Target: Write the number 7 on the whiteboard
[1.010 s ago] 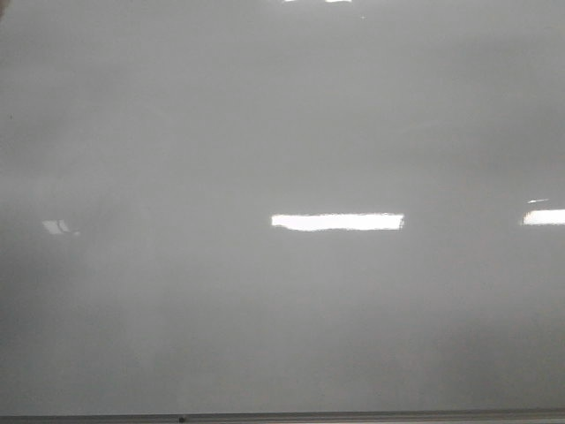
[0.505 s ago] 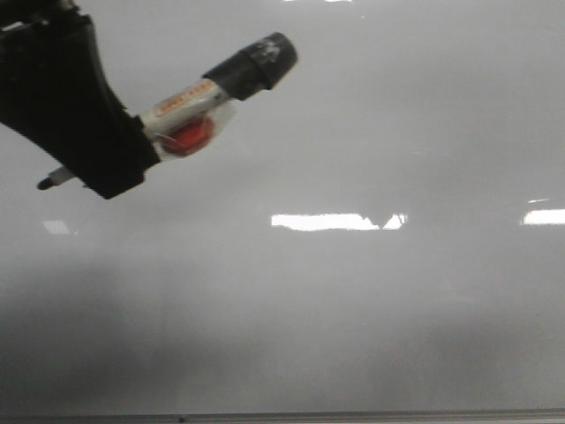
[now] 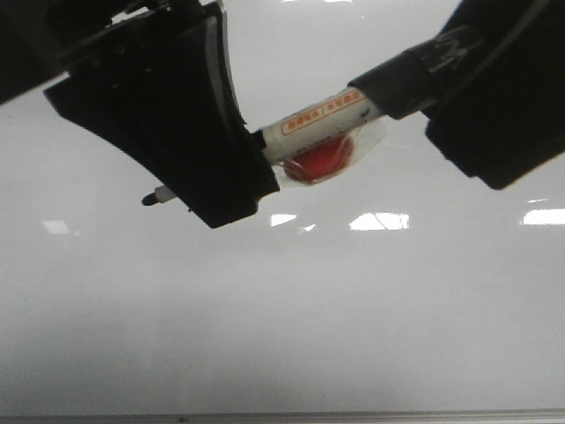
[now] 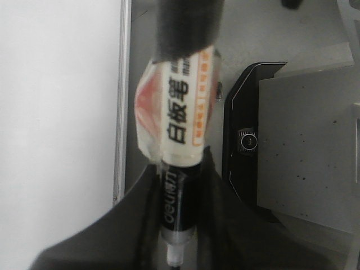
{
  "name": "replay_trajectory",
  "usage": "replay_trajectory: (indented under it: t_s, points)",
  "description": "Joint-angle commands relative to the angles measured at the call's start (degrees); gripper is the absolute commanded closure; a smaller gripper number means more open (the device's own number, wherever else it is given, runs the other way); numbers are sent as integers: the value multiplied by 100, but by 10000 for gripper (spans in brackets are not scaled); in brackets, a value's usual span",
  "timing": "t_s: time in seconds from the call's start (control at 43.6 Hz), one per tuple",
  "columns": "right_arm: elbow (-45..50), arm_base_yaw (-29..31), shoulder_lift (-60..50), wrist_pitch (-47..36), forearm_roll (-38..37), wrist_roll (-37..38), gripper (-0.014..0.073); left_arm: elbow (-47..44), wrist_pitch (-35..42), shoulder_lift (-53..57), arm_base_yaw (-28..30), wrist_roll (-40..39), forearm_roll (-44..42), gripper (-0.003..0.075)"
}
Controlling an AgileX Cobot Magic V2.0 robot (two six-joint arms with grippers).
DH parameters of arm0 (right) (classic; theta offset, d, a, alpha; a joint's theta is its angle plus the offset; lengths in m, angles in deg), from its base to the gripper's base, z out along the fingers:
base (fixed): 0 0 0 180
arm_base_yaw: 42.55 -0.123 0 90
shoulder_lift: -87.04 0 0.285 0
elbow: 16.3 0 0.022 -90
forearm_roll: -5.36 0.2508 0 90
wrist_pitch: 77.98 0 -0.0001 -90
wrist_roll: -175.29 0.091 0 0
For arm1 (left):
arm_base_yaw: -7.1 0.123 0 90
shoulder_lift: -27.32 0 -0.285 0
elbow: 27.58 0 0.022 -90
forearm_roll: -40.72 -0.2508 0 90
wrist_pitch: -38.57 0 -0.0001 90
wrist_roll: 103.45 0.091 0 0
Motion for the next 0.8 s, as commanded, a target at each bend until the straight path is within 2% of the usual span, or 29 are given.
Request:
replay_trajectory:
  t_s: [0.0, 0.574, 0.643, 0.781]
  points:
    - [-298, -155, -40, -289, 305, -111, 147, 192, 183, 166, -77, 8, 40, 717]
    - [-351, -235, 399, -504, 485, -111, 151, 197, 195, 166, -77, 8, -3, 717]
    - [-351, -235, 399, -504, 548, -111, 190, 197, 195, 166, -77, 8, -3, 717]
    - [-351, -235, 399, -483, 558, -111, 375, 208, 207, 166, -77, 8, -3, 717]
